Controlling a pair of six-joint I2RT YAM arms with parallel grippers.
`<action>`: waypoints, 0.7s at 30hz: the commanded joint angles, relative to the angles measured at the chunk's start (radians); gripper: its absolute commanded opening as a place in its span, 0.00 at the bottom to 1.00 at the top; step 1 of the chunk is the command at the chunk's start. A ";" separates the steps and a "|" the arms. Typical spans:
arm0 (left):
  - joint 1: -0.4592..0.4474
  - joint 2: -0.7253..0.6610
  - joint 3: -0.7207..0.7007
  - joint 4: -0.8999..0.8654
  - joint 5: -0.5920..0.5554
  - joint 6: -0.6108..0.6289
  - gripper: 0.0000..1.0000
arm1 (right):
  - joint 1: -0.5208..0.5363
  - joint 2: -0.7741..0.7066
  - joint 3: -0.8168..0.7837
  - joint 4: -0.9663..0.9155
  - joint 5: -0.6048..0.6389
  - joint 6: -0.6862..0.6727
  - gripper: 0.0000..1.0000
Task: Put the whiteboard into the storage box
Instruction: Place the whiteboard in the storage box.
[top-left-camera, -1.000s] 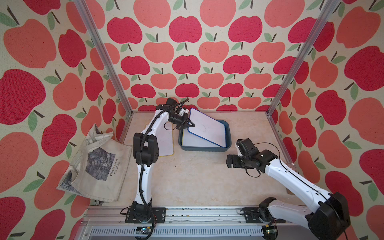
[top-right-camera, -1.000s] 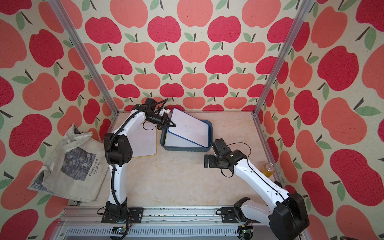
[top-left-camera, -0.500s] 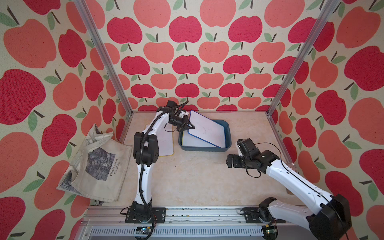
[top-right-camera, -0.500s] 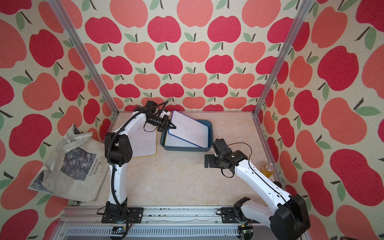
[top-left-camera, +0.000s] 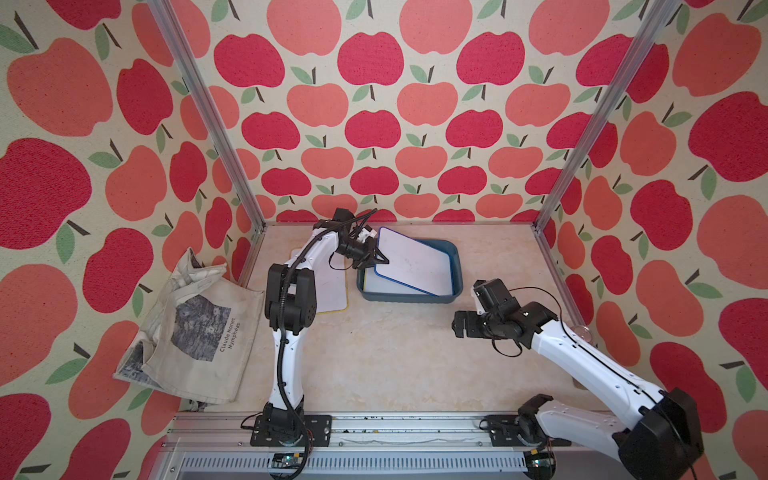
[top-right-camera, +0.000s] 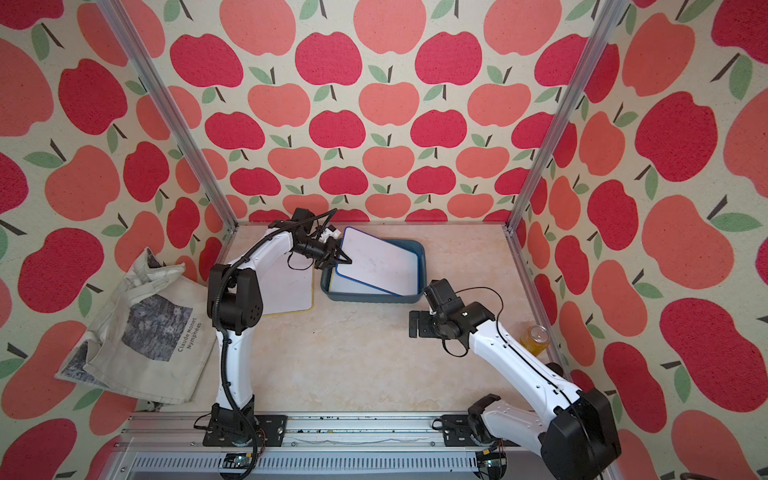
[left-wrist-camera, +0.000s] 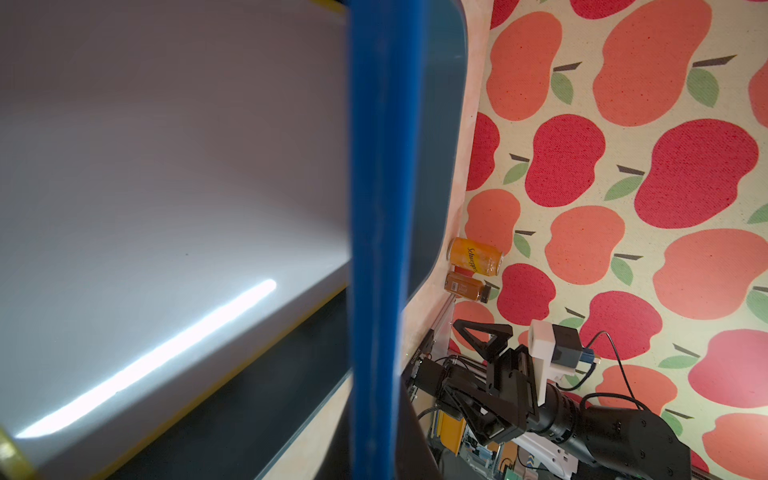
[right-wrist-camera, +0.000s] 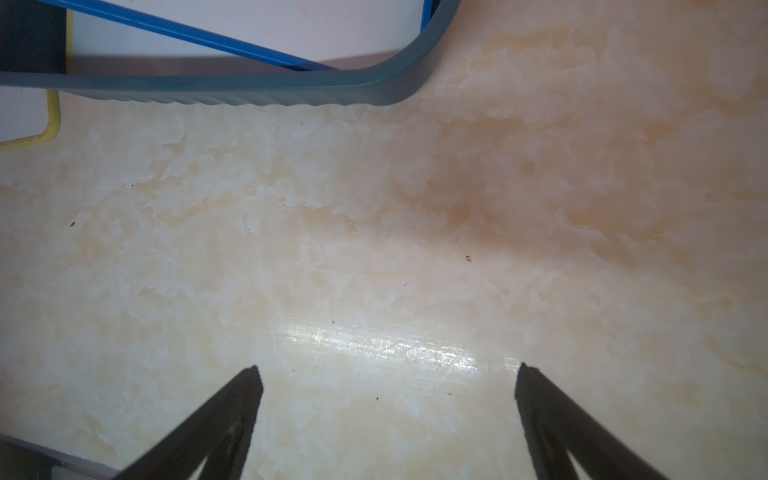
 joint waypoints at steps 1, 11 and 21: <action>-0.002 -0.039 -0.046 -0.031 -0.091 0.004 0.16 | -0.006 -0.021 -0.013 0.003 -0.017 0.016 0.99; 0.004 -0.067 -0.117 -0.024 -0.148 0.007 0.34 | -0.006 -0.039 -0.024 0.010 -0.028 0.029 0.99; 0.008 -0.062 -0.117 -0.065 -0.223 0.014 0.34 | -0.006 -0.062 -0.043 0.017 -0.036 0.047 0.99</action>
